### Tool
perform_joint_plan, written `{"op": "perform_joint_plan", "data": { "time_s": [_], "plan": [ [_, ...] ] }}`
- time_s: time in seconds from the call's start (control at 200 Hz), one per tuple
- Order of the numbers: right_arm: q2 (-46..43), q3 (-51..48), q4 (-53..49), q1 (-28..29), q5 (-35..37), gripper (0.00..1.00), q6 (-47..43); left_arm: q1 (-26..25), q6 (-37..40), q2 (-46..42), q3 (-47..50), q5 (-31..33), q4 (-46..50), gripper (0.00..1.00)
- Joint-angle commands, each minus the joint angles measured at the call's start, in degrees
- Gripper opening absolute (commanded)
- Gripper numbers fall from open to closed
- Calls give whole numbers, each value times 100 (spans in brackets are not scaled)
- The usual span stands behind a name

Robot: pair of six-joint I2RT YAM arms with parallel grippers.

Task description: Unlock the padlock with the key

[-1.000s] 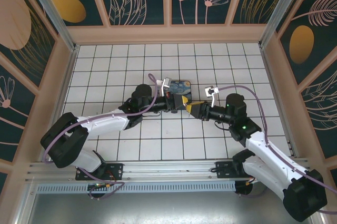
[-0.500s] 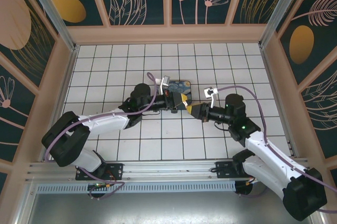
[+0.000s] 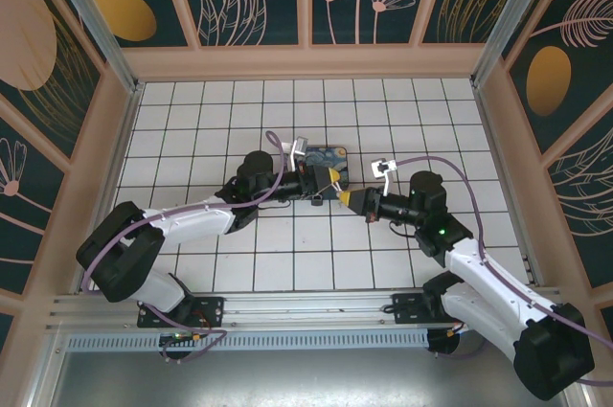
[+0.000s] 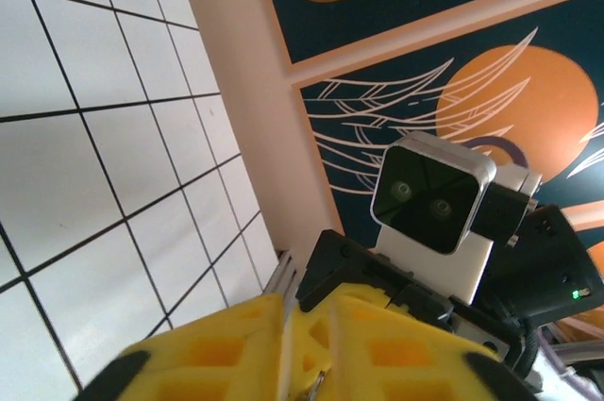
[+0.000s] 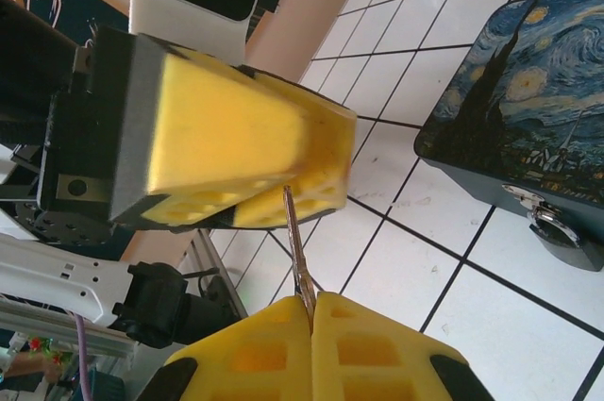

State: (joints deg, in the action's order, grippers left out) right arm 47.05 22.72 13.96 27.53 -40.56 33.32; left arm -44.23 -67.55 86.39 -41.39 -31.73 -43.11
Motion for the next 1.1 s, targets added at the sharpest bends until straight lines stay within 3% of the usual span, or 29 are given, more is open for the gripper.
{"op": "perform_joint_plan", "data": {
  "time_s": [0.0, 0.085, 0.2, 0.545, 1.096],
  "plan": [
    [-30, -88, 26, -87, 51, 0, -66, 175, 39, -124, 193, 146, 140, 37],
    [-4, -92, -130, -107, 82, 0, -130, 333, 245, -337, 224, 305, 607, 44],
    [53, -88, -111, -107, 41, 0, -155, 354, 852, -524, -110, 378, 1472, 45],
    [420, 83, -137, -94, -181, 0, -230, 327, 2043, -532, -816, -239, 2263, 22],
    [449, 144, -104, -72, -170, 0, -221, 36, 2131, -176, -1019, -178, 2747, 29]
  ]
}}
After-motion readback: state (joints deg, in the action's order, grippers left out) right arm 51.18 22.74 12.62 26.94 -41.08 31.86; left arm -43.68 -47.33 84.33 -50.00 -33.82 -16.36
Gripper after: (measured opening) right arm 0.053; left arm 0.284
